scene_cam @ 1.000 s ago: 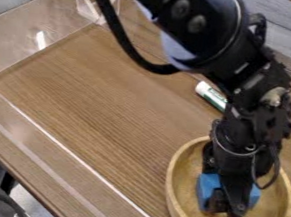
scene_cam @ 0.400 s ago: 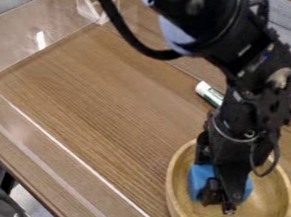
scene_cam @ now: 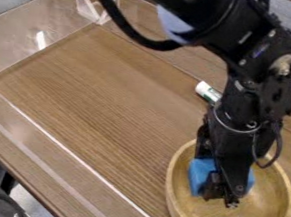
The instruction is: Put the blue block in the brown bowl
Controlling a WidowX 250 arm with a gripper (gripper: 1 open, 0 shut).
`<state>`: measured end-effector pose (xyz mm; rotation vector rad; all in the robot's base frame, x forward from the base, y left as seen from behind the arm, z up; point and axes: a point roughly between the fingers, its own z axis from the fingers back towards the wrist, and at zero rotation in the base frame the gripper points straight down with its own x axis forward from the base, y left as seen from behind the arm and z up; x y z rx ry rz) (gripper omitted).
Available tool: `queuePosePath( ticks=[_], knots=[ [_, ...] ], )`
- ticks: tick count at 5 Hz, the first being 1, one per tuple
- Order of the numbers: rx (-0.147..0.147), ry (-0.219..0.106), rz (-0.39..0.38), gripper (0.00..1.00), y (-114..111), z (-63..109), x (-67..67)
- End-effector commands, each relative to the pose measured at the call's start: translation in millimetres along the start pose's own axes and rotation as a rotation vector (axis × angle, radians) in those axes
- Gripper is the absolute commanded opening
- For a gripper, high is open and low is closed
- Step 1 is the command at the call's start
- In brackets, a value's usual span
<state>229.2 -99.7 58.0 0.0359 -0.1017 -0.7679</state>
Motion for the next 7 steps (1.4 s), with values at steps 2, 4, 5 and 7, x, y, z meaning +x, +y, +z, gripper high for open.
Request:
queuePosePath(
  ticks=[2, 4, 5, 7],
  knots=[
    [0.014, -0.088, 0.055, 0.0, 5.6, 17.7, 9.6],
    [0.006, -0.114, 0.094, 0.0, 4.0, 15.4, 10.3],
    [0.002, -0.122, 0.109, 0.0, 3.7, 15.5, 10.2],
    [-0.005, -0.14, 0.144, 0.0, 3.8, 13.5, 10.5]
  ],
)
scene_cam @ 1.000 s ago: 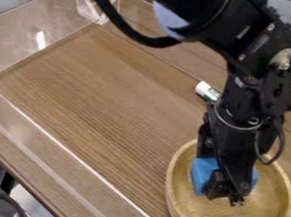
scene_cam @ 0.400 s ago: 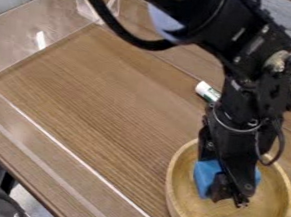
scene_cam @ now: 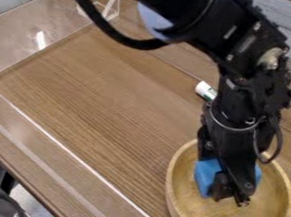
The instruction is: Put the blue block in the brown bowl
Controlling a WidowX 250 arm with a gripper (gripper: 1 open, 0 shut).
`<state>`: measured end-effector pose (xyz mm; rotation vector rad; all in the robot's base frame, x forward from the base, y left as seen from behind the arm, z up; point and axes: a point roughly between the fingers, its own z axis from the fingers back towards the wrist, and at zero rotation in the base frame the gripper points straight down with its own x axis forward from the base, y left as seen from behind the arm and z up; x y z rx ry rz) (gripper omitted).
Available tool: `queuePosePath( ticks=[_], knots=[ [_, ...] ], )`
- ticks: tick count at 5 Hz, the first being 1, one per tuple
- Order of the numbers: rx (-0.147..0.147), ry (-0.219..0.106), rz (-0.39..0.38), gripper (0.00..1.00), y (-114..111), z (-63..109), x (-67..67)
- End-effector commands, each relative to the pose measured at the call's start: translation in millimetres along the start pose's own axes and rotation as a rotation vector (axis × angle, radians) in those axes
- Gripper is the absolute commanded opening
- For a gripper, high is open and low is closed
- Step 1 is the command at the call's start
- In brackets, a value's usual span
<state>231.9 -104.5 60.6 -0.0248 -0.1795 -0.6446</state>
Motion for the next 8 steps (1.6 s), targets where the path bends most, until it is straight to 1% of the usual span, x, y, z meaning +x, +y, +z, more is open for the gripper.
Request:
queuePosePath(
  ticks=[1, 4, 6, 7, 8],
  knots=[
    [0.008, -0.057, 0.036, 0.0, 4.0, 10.9, 6.4],
    [-0.009, -0.07, 0.089, 0.0, 3.7, 13.8, 5.7],
    [-0.015, -0.08, 0.128, 0.0, 3.6, 11.6, 5.7],
    [-0.015, -0.079, 0.141, 1.0, 5.6, 14.4, 5.1],
    [-0.013, -0.079, 0.145, 1.0, 7.6, 9.6, 5.3]
  ],
)
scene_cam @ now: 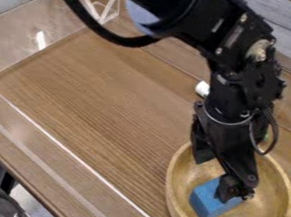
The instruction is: Put the blue block in the brown bowl
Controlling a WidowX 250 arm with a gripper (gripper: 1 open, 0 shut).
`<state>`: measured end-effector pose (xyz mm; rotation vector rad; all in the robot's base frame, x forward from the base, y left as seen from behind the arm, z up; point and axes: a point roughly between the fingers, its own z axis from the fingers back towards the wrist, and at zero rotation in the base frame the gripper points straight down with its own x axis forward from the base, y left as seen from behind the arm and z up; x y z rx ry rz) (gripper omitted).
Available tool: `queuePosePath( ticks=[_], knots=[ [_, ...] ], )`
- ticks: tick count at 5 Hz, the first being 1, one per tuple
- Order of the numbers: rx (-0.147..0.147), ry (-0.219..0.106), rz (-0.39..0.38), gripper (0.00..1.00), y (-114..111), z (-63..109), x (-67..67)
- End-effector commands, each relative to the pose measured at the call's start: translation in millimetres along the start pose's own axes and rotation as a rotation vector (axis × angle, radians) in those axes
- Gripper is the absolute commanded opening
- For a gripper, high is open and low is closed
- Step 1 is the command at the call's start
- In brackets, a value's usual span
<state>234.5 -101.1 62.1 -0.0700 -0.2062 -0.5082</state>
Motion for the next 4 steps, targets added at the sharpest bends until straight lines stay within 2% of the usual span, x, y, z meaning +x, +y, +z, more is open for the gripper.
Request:
queuePosePath(
  ticks=[1, 4],
  knots=[
    [0.009, -0.039, 0.008, 1.0, 4.4, 3.0, 5.7],
    [0.017, -0.035, 0.021, 1.0, 9.4, -12.0, 5.0]
  ],
)
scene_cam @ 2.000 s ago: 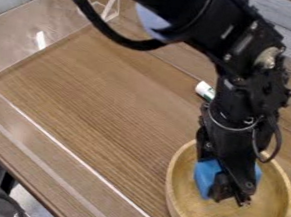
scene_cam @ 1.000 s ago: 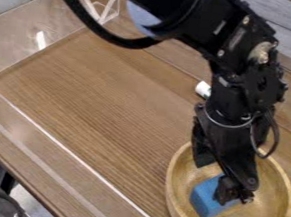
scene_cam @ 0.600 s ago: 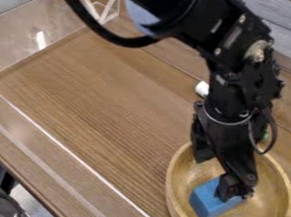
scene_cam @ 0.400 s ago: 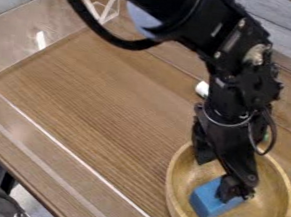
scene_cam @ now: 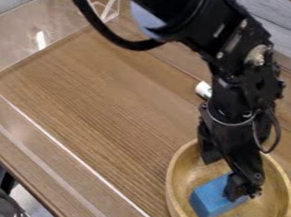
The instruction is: Put the blue block in the brown bowl
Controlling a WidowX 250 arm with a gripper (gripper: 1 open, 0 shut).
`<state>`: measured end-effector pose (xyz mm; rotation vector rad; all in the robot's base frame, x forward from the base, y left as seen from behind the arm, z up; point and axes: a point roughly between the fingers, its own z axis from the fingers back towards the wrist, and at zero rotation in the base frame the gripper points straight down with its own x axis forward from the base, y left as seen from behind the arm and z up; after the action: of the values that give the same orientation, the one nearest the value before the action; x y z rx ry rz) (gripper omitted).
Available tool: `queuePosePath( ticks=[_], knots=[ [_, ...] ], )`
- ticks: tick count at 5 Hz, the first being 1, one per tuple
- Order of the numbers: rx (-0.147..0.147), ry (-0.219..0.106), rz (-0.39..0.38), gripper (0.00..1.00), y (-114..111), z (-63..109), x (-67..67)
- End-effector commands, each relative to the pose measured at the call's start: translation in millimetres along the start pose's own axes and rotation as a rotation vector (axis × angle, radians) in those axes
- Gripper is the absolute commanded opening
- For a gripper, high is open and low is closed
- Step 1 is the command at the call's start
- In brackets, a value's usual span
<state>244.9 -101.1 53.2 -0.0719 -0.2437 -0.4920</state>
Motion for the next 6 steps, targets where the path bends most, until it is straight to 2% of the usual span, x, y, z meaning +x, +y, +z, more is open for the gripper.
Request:
queuePosePath(
  ticks=[1, 5, 6],
  knots=[
    [0.011, 0.006, 0.013, 1.0, 5.6, -5.8, -3.0],
    [0.022, 0.019, 0.043, 1.0, 9.7, -23.3, -7.1],
    [0.02, 0.026, 0.046, 1.0, 11.7, -20.2, -6.8]
  ],
)
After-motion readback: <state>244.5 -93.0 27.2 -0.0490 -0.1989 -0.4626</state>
